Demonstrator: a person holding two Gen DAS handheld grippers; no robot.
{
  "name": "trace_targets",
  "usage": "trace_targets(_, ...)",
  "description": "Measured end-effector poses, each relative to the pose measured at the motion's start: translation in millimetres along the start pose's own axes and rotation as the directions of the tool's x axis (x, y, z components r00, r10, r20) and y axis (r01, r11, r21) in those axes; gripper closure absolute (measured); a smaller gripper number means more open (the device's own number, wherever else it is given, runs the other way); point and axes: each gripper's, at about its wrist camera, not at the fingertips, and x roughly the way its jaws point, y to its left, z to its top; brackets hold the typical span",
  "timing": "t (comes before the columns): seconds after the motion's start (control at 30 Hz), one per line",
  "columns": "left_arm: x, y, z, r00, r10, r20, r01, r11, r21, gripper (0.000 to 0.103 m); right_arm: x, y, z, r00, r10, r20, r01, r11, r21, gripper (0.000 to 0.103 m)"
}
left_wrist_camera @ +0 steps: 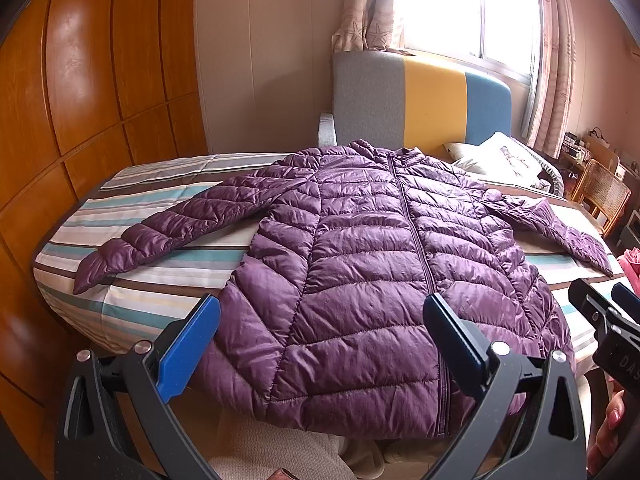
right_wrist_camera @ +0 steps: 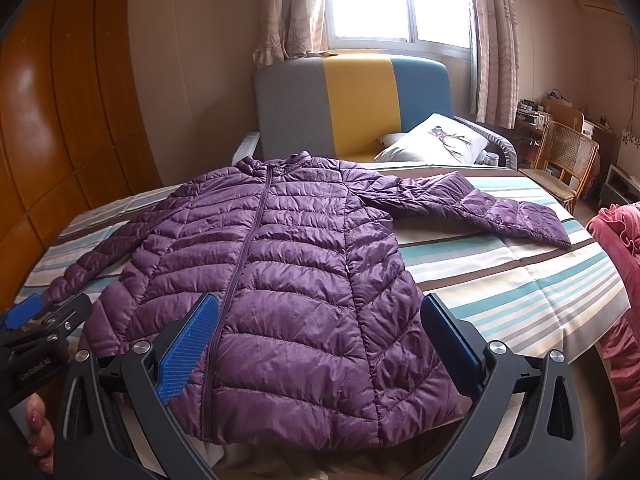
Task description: Fold large clothes
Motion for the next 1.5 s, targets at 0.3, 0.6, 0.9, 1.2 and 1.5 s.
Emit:
trace_targets(0.3,1,0,-1,1.0,0.001,-0.003,-0.001,1.0,0.001,0.002,1,1,0,1.0,-0.003,-0.003,0.003,1.0,-0.004,0.003)
trace_targets(0.6,7,-5,-4,1.0,-0.001,-0.021,0.001,1.0,0.007,0.002,1,0,-1,1.0,-0.003,-0.006,0.003,1.0,-0.004,0.003)
trace_targets(0.9,17,-7,-2,0.999,0.001,-0.046,-0.001,1.0,0.013,0.002,13,-11,4,1.0,-0.016,-0.019,0.017,1.0,0.016,0.003)
trace_targets(1.2,59,2,2,0.986,-0.074,-0.146,0.071,0.997,-0.026,0.002,56,-54,15,0.992,0.119,-0.047,-0.114,0.989,0.094,0.003)
trace_targets(1.5,139,14,27,0.987,0.028,-0.16,-0.029,1.0,-0.009,0.002,119,-146,20,0.983,-0.031,-0.183,0.086,0.95,0.301,0.003)
